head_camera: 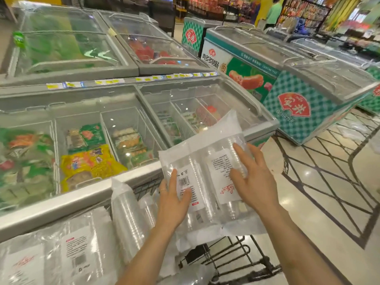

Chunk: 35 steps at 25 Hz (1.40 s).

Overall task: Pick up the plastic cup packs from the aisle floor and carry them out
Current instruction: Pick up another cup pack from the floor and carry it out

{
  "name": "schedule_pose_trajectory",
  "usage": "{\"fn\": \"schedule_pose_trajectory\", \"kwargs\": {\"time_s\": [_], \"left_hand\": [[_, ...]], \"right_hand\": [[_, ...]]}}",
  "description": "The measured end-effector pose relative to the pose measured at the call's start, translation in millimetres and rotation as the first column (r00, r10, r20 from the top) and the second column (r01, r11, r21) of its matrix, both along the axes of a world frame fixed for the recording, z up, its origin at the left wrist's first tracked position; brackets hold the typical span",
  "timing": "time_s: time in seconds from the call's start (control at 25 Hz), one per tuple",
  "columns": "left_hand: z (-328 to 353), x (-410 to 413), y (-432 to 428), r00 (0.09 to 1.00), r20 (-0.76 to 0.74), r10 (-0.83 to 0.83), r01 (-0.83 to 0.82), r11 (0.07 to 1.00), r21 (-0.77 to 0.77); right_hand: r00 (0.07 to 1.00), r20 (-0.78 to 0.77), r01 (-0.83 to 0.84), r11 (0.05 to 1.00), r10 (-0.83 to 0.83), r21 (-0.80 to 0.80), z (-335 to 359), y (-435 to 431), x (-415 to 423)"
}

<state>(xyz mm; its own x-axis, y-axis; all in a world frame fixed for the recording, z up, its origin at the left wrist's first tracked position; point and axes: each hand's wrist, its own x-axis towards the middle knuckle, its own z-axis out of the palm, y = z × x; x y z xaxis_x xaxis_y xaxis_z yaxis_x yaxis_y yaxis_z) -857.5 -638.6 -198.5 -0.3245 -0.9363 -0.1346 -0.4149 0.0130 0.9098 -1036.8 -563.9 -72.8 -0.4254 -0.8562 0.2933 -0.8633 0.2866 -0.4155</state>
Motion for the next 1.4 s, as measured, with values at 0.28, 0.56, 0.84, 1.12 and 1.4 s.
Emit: {"fn": "schedule_pose_trajectory", "kwargs": {"time_s": [0.28,0.56,0.84,1.12,1.4], "left_hand": [[-74.6,-9.8,-22.5,1.0,0.016,0.003,-0.006,0.98,0.199],[-146.8,-37.8,-14.4,0.998,0.032,-0.044,0.023,0.877,0.48],[-156.7,-48.1,-15.7,0.999,0.051,0.015,-0.04,0.845,0.534],[-110.3,-23.4,-47.3,0.985,0.168,0.039,-0.095,0.936,0.339],[-9.6,71.5,-90.9,0.869,0.459,0.184,-0.101,0.975,-0.2]], "right_hand": [[0.989,-0.092,-0.104,0.983,0.119,0.15,-72.5,-49.5,-1.8],[0.979,-0.126,-0.107,0.933,0.158,0.344,-159.5,-54.1,-10.9],[0.968,-0.172,-0.087,0.891,0.181,0.445,-169.7,-63.5,-16.1],[0.971,-0.118,-0.132,0.882,0.206,0.452,-126.2,-81.1,-2.8],[0.942,-0.155,-0.246,0.926,0.299,0.287,-51.8,-127.9,58.3]]}}
